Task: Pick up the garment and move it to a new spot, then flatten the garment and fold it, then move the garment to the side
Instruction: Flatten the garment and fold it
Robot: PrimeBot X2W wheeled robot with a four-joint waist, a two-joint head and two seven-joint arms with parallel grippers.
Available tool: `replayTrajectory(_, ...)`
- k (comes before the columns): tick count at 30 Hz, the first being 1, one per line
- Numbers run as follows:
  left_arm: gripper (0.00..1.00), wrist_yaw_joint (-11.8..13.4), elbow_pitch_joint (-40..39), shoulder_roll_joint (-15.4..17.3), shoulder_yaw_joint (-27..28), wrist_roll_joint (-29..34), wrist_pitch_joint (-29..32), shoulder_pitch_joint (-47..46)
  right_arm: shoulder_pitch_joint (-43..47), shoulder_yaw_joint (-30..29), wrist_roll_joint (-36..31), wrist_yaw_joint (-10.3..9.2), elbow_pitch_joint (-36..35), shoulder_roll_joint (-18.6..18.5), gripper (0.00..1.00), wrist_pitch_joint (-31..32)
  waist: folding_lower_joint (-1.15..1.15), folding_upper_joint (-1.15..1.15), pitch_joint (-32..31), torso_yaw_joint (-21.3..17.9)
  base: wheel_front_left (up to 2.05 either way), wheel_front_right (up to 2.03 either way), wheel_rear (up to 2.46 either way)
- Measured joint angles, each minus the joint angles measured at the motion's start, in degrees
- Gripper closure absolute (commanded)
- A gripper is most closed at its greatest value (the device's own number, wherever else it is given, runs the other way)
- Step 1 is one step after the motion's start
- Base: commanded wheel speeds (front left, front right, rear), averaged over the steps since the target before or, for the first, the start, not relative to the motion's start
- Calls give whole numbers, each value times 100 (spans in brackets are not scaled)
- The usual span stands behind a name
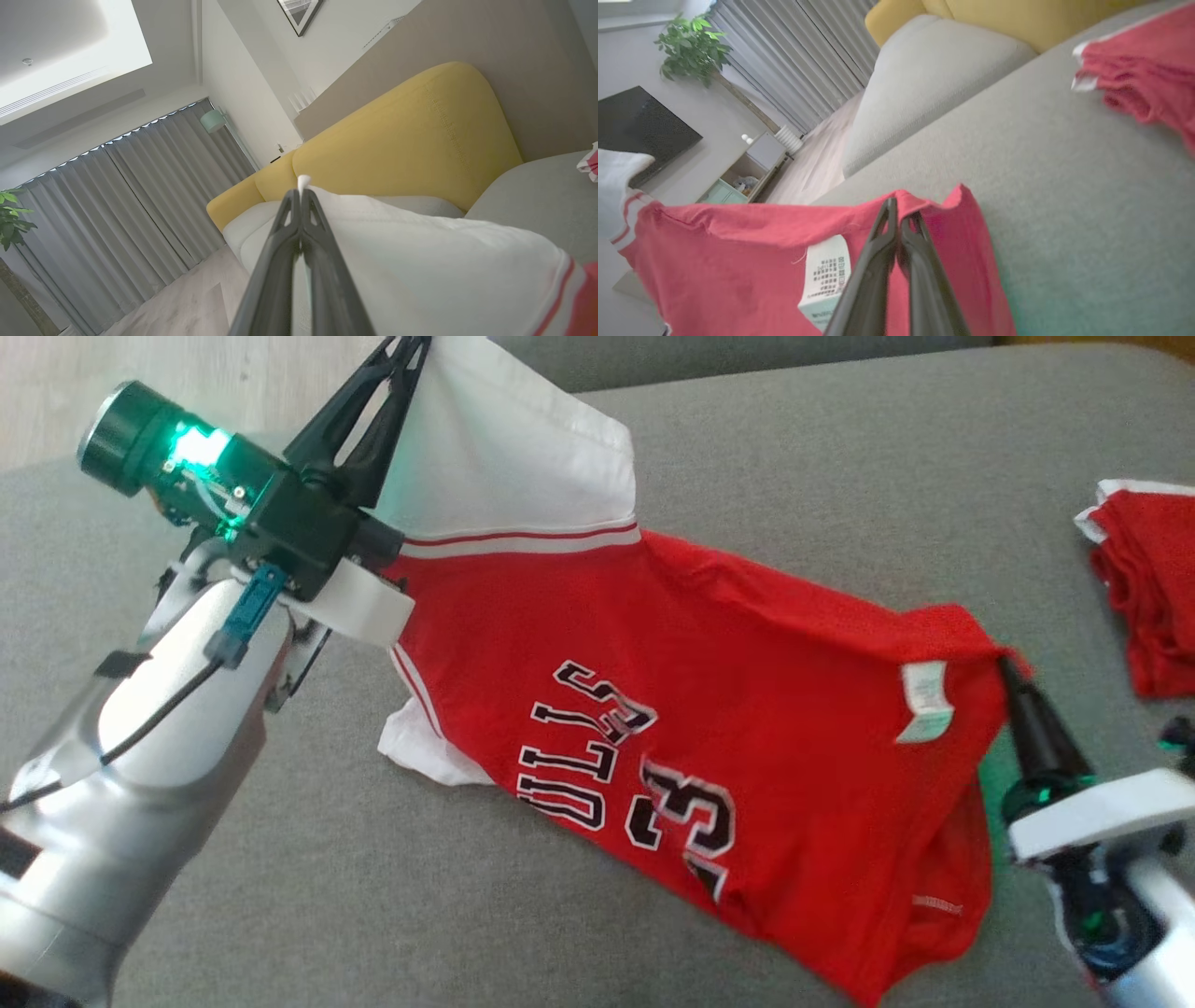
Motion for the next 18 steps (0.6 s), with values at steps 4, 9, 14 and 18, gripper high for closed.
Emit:
replayTrajectory(4,100,-49,-145,42,179,-2,0,131,180,-315,58,0,-450,-272,100,-24,0,0,-155,-50,0,0,0)
replayTrajectory(9,100,-76,-420,66,398,-16,0,188,472,-687,113,0,-1115,-598,100,-26,0,0,-380,-91,0,0,0)
replayTrajectory(14,100,-168,-760,108,643,-155,-1,279,610,-1005,204,0,-1771,-1053,100,-32,-1,0,-657,-99,0,0,0)
replayTrajectory(18,100,-368,-1003,164,924,-434,-1,275,740,-1396,512,0,-2475,-1524,100,131,-1,0,-937,-90,0,0,0)
